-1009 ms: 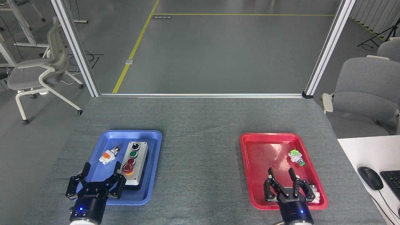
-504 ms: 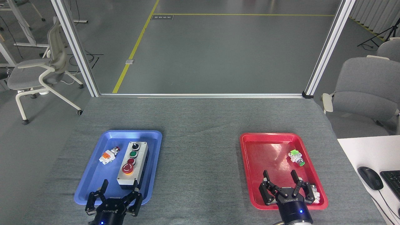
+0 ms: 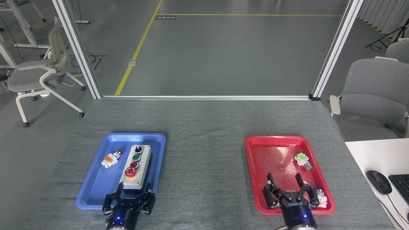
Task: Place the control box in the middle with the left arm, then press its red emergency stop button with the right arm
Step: 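Close the left gripper around the near end of the control box, then lift the control box with the left gripper and carry it between trays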
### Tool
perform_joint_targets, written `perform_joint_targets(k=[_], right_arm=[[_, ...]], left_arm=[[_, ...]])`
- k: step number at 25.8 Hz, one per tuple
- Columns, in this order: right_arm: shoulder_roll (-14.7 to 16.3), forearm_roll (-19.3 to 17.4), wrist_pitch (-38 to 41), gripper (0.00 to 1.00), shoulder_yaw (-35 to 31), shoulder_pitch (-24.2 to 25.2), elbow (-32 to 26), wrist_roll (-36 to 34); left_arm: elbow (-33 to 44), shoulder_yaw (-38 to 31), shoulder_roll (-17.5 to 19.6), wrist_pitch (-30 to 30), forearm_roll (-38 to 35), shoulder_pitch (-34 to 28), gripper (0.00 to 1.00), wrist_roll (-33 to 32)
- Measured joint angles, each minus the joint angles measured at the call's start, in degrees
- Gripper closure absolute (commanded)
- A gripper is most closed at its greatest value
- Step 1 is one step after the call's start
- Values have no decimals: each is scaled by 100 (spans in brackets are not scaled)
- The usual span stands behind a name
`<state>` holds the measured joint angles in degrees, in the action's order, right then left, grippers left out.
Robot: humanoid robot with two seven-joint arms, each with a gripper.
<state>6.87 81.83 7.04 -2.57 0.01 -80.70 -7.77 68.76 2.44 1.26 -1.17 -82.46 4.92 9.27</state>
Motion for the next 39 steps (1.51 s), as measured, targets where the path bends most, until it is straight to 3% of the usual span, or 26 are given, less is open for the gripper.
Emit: perform_joint_targets(k=[16,23,34,36,39], right_arm=[[-14,17,-26,3,10,-35,-31,-63],[-58,-21,-92,3,-10,-16,-14,-530],[-21,-1,-257,3,30,-11,48,-538],[-14,4,-258,3,42,-6,37,-318],[-6,6,-265,3,50,-8,-17,-85]], left_arm=[[-413,-34,186,-371,-33,303,1,65],[-1188,-33,193,-393,15,781,1,76],[-1891,-14,107,-334,36,1306,2,98],[-1932,-5,104,-317,37,1353,8,98],[-1957,5,103,-275,37,1405,50,98]])
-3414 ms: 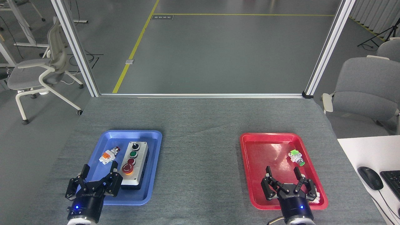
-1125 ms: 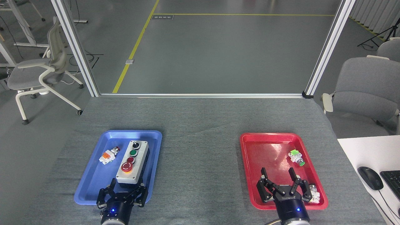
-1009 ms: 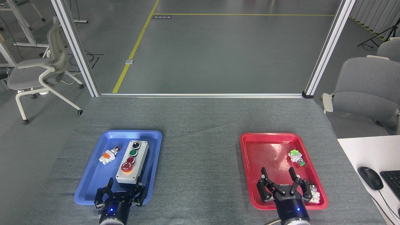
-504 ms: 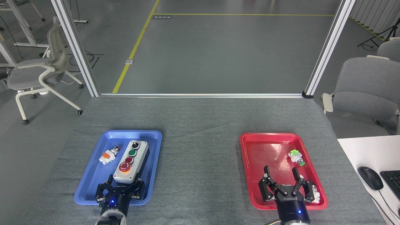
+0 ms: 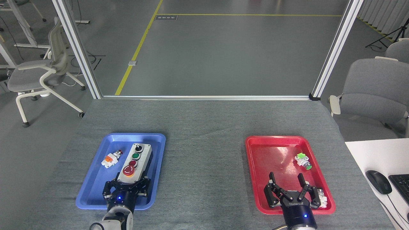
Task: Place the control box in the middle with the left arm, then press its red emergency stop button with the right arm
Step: 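Lift the control box with the left gripper and carry it between trays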
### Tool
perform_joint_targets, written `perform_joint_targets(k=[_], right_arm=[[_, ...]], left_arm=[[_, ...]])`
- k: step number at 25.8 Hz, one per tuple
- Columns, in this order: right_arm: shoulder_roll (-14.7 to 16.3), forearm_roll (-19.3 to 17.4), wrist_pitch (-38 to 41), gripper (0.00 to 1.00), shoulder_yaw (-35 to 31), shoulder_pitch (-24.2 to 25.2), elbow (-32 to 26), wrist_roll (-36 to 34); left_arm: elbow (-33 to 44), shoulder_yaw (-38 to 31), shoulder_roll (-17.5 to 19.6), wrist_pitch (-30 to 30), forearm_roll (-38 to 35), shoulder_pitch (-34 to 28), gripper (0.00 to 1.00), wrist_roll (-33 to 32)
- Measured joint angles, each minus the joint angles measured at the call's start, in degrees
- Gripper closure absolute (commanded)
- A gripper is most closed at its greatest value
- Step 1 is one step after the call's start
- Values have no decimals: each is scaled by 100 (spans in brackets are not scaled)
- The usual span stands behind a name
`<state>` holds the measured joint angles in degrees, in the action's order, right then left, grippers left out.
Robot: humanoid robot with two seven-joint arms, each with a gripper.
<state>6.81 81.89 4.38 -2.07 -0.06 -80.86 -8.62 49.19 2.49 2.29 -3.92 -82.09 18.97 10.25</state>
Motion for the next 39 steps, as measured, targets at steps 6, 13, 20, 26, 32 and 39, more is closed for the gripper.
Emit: perform_joint_targets(k=[6,13,20,26,32,39], right_arm=[[131,2,-48,2,15,-6,-125,111],[233,5,-91,2,27,12,-264,145],[200,-32,-134,2,32,6,-213,106],[172,-26,-93,2,33,12,-203,88],[171,0,-73,2,31,20,-215,102],[177,7,-76,2,9,-2,-225,134]], left_arm=[[18,-15,31,504,9,21,100,-45],[535,-69,132,751,153,-27,100,-57],[1953,16,317,996,980,-395,100,-24],[2337,926,-181,663,1039,-536,100,-2],[1785,1866,-751,180,975,-432,100,-7],[208,2673,-1002,-324,750,201,100,-6]])
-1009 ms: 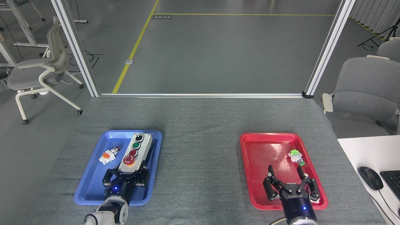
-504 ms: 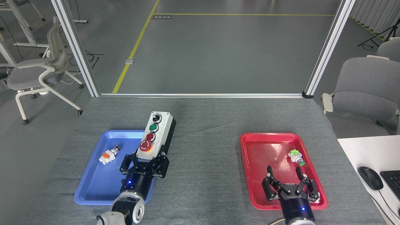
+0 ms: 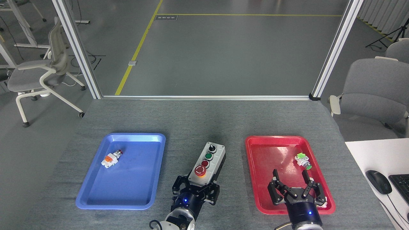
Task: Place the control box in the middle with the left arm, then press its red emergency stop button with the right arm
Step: 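Lift the control box with the left gripper and carry it between trays, then lower the control box onto the table and open the left gripper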
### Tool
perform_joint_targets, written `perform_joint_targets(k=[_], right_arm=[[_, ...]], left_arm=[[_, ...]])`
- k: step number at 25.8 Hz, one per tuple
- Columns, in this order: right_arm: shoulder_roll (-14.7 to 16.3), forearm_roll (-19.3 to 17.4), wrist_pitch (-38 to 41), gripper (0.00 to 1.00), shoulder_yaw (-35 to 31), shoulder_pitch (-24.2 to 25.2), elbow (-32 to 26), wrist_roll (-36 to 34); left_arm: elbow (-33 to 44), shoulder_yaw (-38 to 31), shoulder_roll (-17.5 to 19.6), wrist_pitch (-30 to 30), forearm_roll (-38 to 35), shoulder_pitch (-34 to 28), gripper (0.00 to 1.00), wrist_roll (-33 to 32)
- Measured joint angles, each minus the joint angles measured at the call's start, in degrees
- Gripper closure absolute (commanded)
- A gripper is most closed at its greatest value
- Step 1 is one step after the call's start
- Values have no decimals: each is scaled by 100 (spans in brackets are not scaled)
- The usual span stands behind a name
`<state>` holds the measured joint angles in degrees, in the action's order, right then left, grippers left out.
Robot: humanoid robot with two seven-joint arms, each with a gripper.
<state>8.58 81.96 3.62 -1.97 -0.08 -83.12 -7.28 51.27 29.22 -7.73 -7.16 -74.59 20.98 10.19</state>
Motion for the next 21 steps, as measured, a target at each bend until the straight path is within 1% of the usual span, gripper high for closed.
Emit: perform_joint_targets(k=[3,7,8,10,12,13,14,15,17,21], right_arm=[[11,-2,-3,2,3,-9,4,0],[15,-1,-3,2,11,-16,6,1],[13,0,-3,2,11,-18,6,2],[3,1,-10,3,12,-18,6,3],[-5,2,-10,3,12,-18,6,5],[-8,3,-10,3,12,-19,6,6],[-10,3,-10,4,13,-18,6,6],[-12,4,-10,5,13,-19,6,6],[-25,7,-10,7,13,-21,6,8],[-49,20,-10,21,19,-26,6,9]], left_arm=[[-371,235,-9,-189,-14,211,100,16],[-689,362,-22,-222,-19,348,100,25],[-751,389,-19,-222,-16,357,92,58],[-830,422,-20,-254,11,381,71,53],[-867,441,-19,-260,26,386,44,21],[-877,448,-19,-278,31,386,28,20],[-883,453,-19,-295,34,388,15,6],[-882,457,-22,-338,37,388,5,-6],[-856,463,-17,-462,48,389,2,-121],[-604,465,5,-527,59,310,1,-69]])
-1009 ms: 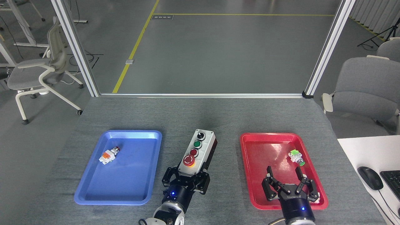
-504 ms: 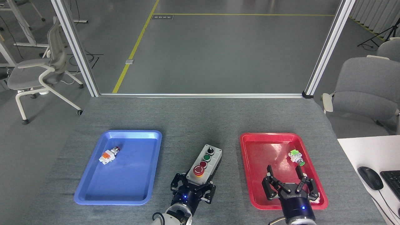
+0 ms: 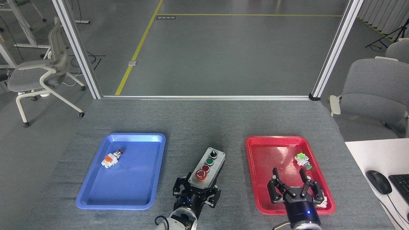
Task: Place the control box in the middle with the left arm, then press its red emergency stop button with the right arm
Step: 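Lower the control box onto the table and open the left gripper, then withdraw the left gripper and move the right gripper toward the box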
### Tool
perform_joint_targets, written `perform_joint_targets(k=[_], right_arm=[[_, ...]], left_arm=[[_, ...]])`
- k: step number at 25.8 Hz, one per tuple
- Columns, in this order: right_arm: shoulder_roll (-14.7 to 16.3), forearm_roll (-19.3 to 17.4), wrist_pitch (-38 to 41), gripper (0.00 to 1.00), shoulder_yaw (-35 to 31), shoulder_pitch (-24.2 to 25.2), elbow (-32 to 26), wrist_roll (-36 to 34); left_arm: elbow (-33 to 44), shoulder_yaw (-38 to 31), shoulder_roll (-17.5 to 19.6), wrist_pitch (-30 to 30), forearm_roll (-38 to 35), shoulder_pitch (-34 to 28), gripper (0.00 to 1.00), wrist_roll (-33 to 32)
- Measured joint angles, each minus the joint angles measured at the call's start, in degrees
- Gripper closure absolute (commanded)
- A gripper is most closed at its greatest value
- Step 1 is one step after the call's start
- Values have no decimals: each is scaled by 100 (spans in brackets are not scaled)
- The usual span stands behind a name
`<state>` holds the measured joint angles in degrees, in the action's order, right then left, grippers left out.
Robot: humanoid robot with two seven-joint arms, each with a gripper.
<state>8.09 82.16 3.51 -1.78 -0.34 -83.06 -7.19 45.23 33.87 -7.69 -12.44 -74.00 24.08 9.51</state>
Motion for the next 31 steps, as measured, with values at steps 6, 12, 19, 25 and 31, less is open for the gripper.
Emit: perform_joint_targets(k=[6,12,19,25,31], right_arm=[[-8,107,115,83,9,4,0,0],[-17,236,569,100,6,2,7,4],[-64,342,814,100,77,5,-3,9],[-187,472,908,100,388,-64,-21,70],[-430,688,859,100,981,-318,36,263]], left_arm=[[784,-23,230,99,6,-446,1,7],[1521,-82,924,210,52,-910,1,9],[2421,-589,1634,448,108,-1446,1,7],[3557,-1762,2051,966,120,-2006,1,0],[3936,-3057,2071,1559,569,-2112,1,1]])
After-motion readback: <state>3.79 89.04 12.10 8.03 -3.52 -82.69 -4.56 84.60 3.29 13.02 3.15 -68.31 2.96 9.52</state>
